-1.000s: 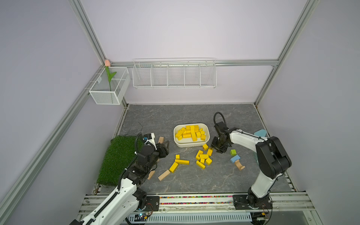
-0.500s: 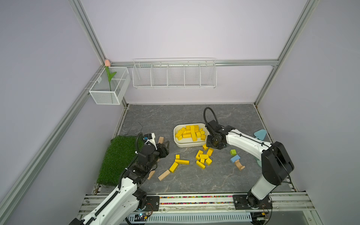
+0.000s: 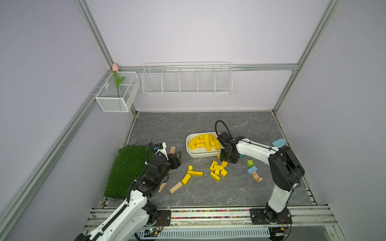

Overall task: Pick out the yellow building blocks
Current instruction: Pick up the building block from the center of the board, then place the building block in the storage box.

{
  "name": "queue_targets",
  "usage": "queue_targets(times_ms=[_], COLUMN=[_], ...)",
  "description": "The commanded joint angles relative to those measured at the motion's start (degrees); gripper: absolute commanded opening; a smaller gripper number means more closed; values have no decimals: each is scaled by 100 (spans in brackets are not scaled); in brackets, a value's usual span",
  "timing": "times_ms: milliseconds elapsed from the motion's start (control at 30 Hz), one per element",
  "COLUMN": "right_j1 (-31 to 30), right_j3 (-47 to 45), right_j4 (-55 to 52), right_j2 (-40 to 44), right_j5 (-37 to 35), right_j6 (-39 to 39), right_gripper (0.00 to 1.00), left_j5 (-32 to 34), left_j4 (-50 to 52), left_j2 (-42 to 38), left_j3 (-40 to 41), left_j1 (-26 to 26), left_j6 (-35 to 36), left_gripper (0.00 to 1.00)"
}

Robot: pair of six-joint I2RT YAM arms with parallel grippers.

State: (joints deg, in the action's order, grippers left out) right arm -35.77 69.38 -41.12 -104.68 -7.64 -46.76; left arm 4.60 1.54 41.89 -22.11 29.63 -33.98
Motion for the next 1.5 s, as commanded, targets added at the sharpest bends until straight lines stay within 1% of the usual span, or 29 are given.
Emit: queue_targets(times_ms=[0,200,233,467,500,667,867,967,1033,1233,1333,1467], right_j1=[12,36,40,44,53,138,246,247,238,242,231,239], right_j3=[-45,-101,-104,-101,-92,-35,209,326,428,717,1008,1516], right_j4=[-58,-71,-78,-157,-195,-471,-843,-716,-541,199,343,270], right_j2=[-70,-18,-2,140,181,599,1257,1475,1505,1344,1065,531], right_j5=[39,-17,-21,-74,-104,-449,-1185,-1363,-1279,-673,-406,-169], right_j6=[-150,-181,-176,-167,-159,-136,10,249,505,1364,1719,2086], right_gripper=[54,44,39,37,33,32,32,32,32,32,32,32], left_j5=[-9,-15,-15,-12,-19,-12,-22,-29,-29,-30,-42,-60], left_j4=[-66,-68,-67,-66,-67,-66,-68,-68,-83,-75,-81,-97], left_j2=[-47,-40,-42,-55,-58,-83,-94,-102,-119,-124,-138,-155], left_j3=[48,43,48,44,46,62,71,73,82,87,99,109], left_j1=[-27,-31,-31,-36,-36,-34,-45,-44,-45,-54,-58,-88], left_j6=[-55,-56,-56,-56,-65,-63,-65,-67,-61,-74,-74,-80], left_gripper=[67,67,67,67,67,67,67,67,67,67,67,68])
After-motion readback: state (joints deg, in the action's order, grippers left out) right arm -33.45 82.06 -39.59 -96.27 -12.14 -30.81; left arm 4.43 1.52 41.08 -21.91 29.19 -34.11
